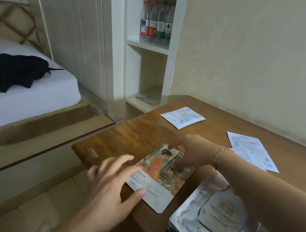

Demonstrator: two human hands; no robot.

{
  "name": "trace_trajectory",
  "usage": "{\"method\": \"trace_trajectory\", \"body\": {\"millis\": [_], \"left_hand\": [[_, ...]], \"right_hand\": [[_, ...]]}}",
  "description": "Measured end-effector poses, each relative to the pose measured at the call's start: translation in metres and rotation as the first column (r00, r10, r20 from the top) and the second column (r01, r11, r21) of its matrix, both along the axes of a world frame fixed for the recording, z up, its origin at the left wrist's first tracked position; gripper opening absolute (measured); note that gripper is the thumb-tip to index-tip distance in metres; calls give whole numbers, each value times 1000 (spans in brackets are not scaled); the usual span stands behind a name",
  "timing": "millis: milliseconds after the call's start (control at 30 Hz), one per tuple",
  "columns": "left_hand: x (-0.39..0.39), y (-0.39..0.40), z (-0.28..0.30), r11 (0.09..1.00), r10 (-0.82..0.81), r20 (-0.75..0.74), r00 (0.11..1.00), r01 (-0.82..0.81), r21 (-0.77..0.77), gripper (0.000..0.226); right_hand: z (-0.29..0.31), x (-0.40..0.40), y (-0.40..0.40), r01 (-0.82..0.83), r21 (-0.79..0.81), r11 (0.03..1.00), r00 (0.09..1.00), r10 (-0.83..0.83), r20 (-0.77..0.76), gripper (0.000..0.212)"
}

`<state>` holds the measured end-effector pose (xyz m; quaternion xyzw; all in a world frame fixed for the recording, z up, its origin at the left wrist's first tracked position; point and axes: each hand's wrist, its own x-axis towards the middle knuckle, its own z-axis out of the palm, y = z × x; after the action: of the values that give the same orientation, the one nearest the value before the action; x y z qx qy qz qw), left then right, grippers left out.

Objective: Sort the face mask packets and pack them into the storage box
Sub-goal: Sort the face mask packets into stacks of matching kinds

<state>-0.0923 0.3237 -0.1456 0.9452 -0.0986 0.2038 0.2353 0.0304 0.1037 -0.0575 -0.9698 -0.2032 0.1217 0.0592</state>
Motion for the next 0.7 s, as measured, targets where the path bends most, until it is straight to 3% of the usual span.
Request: {"method": "trace_trajectory", "body": {"millis": [200, 433, 500, 600, 700], "left_hand": [[4, -4, 3, 993, -56, -72, 996, 63, 96, 55], [5, -3, 18, 983, -60, -203, 977, 94, 159, 70], [9, -5, 28, 985, -117, -214, 970, 140, 99, 66], [28, -21, 47, 968, -240, -219, 946, 251, 24, 52], [56, -63, 72, 925, -368, -176, 913, 379, 29, 45]], "right_hand": [[-9, -2, -4, -29, -64, 997, 999, 28, -17, 61], [0, -5, -12, -41, -15, 999, 999, 40, -37, 57], [19, -6, -30, 38, 95, 995, 999, -41, 30, 50], [37, -3, -86, 257, 309, 916, 952, -294, 79, 41], [35, -11, -154, 502, 407, 763, 845, -532, -45, 27]]}}
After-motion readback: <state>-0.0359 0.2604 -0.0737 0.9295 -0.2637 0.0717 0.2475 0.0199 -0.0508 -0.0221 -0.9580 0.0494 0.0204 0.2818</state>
